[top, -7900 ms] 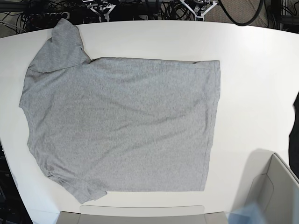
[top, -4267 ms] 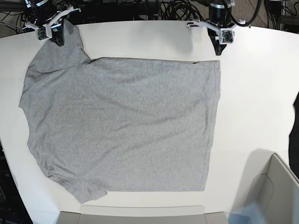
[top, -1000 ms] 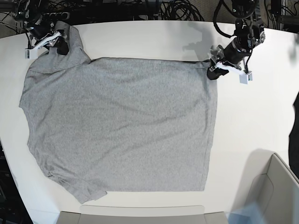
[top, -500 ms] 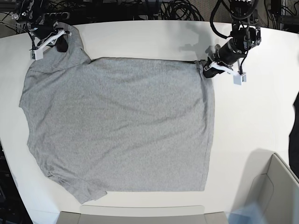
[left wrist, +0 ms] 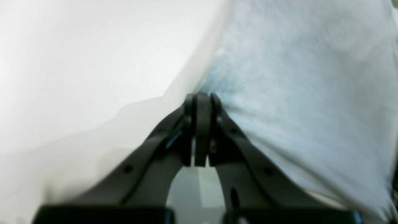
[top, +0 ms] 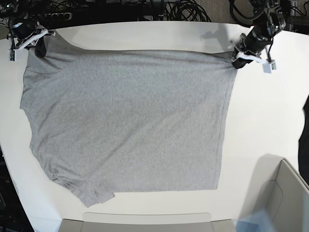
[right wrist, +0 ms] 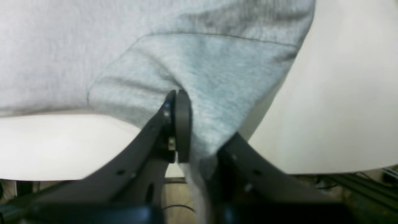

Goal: Fold the T-shirt properly
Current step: 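Lift the shoulder edge and fold it over toward the hem with both grippers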

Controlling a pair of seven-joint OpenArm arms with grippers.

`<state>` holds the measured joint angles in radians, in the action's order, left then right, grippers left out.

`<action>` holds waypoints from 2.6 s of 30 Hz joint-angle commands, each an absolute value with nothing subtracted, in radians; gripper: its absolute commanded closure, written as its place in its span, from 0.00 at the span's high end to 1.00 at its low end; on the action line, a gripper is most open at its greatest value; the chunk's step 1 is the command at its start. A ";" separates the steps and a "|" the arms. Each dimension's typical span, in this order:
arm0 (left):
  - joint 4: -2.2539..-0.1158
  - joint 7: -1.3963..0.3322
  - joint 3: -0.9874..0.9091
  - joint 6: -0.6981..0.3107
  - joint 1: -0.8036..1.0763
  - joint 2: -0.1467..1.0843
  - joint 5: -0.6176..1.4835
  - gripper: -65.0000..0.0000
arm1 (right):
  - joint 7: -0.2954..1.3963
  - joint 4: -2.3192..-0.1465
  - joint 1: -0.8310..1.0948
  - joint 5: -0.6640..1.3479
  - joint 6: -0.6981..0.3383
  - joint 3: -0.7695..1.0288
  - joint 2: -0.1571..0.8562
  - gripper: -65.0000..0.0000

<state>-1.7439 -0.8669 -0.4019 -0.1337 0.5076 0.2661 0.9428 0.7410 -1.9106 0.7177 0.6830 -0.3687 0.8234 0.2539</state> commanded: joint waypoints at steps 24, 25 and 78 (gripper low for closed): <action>-1.753 -0.849 -0.418 -0.125 0.325 0.278 0.935 0.00 | 0.723 -1.925 0.463 0.493 -0.372 0.639 0.272 0.00; -1.741 -0.852 -0.418 -0.125 0.309 0.278 0.935 0.00 | 0.723 -1.910 0.444 0.489 -0.372 0.630 0.274 0.00; -1.325 -0.891 -0.271 -0.127 -0.216 0.278 0.671 0.00 | 0.621 -1.210 -0.295 0.209 -0.369 0.206 0.406 0.00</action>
<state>-1.3083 -0.9115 -0.2699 -0.1204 -0.1886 0.2657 0.6613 0.6495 -1.1885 -0.2649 0.2020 -0.3710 0.2005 0.3885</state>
